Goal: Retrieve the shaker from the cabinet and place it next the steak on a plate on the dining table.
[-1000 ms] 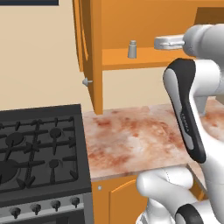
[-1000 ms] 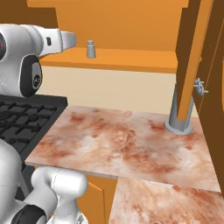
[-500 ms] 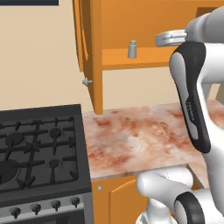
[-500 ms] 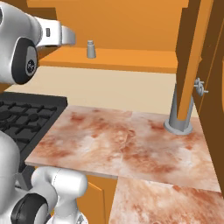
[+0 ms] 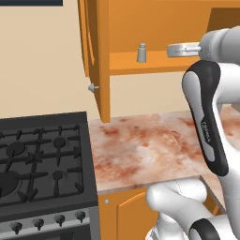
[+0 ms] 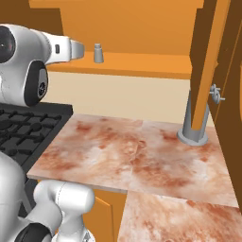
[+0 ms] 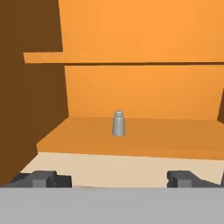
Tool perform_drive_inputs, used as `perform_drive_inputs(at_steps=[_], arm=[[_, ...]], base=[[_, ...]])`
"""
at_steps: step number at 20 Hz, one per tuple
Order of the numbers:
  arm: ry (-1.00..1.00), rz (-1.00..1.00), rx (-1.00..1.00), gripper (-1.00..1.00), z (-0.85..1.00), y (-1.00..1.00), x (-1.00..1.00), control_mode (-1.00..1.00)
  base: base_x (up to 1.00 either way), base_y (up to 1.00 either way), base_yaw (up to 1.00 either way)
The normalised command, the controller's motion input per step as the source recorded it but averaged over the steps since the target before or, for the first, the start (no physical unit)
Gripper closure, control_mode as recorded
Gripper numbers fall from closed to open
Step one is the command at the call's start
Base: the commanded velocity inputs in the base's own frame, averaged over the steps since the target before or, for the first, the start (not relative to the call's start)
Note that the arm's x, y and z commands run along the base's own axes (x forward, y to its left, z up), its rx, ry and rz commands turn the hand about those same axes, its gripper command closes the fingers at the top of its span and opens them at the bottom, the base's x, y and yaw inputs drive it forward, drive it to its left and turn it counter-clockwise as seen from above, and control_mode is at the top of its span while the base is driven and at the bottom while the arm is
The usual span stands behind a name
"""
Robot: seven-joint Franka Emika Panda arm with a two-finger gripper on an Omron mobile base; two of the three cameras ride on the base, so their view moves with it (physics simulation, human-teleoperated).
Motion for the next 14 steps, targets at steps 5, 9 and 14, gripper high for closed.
perform_drive_inputs(at_steps=[5,9,14], arm=[[0.04,0.00,0.00,-1.00,-0.04,-0.03,0.36,-1.00],[0.07,-0.01,0.00,-1.00,-0.07,0.00,0.35,-1.00],[0.04,-0.01,0.00,-1.00,-0.04,0.00,0.42,-1.00]], base=[[0.00,0.00,0.00],[0.00,0.00,0.00],[0.00,0.00,0.00]])
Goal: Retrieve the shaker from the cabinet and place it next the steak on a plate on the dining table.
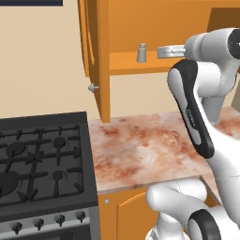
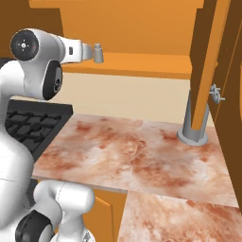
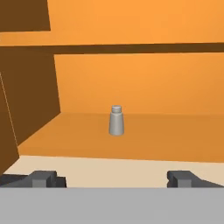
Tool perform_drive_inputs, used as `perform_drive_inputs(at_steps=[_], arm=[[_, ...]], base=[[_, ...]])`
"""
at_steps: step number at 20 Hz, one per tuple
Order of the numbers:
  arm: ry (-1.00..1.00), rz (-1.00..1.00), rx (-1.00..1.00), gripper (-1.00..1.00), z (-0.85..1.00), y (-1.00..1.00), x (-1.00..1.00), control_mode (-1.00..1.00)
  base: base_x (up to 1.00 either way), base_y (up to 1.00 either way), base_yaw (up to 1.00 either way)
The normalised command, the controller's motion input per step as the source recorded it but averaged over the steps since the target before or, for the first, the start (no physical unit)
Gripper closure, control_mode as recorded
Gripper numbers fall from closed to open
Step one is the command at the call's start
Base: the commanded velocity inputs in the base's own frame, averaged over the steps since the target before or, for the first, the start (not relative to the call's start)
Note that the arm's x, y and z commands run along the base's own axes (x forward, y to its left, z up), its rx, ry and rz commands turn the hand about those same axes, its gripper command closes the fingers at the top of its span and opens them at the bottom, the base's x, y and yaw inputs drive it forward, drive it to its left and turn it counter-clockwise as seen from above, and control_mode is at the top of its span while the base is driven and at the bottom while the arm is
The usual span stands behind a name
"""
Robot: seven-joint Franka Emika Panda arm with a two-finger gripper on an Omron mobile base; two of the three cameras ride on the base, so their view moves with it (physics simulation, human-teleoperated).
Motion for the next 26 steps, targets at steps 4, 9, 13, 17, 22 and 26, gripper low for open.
perform_drive_inputs(at_steps=[4,9,13,17,22,26], arm=[[-0.01,0.00,0.00,-1.00,-0.08,0.00,0.45,-1.00],[0.00,0.00,0.00,-1.00,-0.08,0.00,0.44,-1.00],[0.01,0.00,0.00,-1.00,-0.02,0.00,0.44,-1.00],[0.00,0.00,0.00,-1.00,-0.14,0.00,0.49,-1.00],[0.00,0.00,0.00,-1.00,-0.21,0.00,0.40,-1.00],[0.00,0.00,0.00,-1.00,-0.18,0.00,0.31,-1.00]], base=[[0.00,0.00,0.00],[0.00,0.00,0.00],[0.00,0.00,0.00],[0.00,0.00,0.00],[0.00,0.00,0.00],[0.00,0.00,0.00]])
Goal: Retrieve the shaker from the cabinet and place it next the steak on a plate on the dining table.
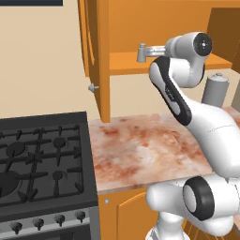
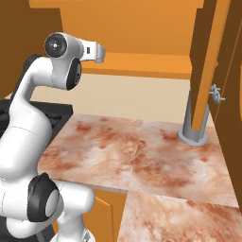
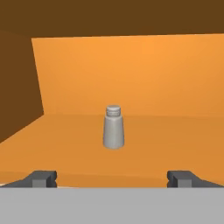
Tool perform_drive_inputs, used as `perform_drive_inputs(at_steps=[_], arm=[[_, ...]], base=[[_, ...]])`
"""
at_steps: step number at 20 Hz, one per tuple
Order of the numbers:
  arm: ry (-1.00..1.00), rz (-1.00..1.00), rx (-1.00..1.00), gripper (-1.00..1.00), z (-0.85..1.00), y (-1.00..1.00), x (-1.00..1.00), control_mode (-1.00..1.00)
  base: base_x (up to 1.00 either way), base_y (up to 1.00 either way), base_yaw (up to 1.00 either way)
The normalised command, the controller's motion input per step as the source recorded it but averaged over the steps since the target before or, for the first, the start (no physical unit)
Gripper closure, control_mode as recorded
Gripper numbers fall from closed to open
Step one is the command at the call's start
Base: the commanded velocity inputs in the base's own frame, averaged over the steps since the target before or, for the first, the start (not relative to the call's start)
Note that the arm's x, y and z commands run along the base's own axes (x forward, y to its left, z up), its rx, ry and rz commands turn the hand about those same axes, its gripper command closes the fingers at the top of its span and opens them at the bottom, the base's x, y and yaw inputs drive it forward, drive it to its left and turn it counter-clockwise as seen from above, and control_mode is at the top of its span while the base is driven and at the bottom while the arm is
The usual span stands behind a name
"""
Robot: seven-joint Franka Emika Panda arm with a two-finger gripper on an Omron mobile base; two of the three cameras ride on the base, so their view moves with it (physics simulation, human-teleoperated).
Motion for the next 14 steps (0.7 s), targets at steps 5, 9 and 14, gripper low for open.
perform_drive_inputs(at_steps=[5,9,14], arm=[[0.00,0.00,0.00,-1.00,-0.11,0.00,0.27,-1.00],[0.00,0.00,0.00,-1.00,-0.06,0.00,0.26,-1.00],[0.00,0.00,0.00,-1.00,0.00,0.00,0.26,-1.00]], base=[[0.00,0.00,0.00],[0.00,0.00,0.00],[0.00,0.00,0.00]])
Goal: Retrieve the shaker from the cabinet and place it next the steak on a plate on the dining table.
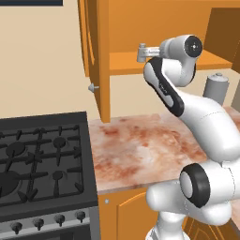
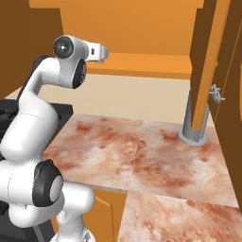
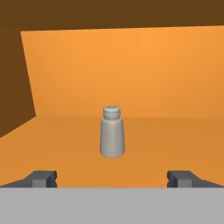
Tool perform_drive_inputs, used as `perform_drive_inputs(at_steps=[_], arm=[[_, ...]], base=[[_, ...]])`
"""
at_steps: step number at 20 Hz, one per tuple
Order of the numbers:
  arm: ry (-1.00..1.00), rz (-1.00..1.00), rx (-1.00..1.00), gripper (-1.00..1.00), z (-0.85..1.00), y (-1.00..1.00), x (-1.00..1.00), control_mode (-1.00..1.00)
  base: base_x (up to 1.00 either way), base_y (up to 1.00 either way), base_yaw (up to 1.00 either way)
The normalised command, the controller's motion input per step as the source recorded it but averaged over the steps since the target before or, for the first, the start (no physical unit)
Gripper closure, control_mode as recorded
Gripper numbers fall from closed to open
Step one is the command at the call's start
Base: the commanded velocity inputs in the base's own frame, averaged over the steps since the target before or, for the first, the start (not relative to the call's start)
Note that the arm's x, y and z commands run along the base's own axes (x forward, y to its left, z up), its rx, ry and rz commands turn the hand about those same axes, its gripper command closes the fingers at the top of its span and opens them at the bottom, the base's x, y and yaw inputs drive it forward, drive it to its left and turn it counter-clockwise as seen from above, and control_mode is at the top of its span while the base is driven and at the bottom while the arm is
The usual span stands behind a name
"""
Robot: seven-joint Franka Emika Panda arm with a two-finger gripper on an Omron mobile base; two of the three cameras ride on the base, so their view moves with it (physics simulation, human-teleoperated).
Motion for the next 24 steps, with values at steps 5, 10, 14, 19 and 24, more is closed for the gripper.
perform_drive_inputs(at_steps=[5,10,14,19,24], arm=[[0.00,0.00,0.00,-1.00,0.00,0.00,0.29,-1.00],[0.00,0.00,0.00,-1.00,0.00,0.00,0.36,-1.00],[0.00,0.00,0.00,-1.00,0.00,0.00,0.38,-1.00],[0.00,0.00,0.00,-1.00,-0.01,0.02,0.28,-1.00],[0.00,0.00,0.00,-1.00,-0.05,0.02,0.27,-1.00]], base=[[0.00,0.00,0.00],[0.00,0.00,0.00],[0.00,0.00,0.00],[0.00,0.00,0.00],[0.00,0.00,0.00]])
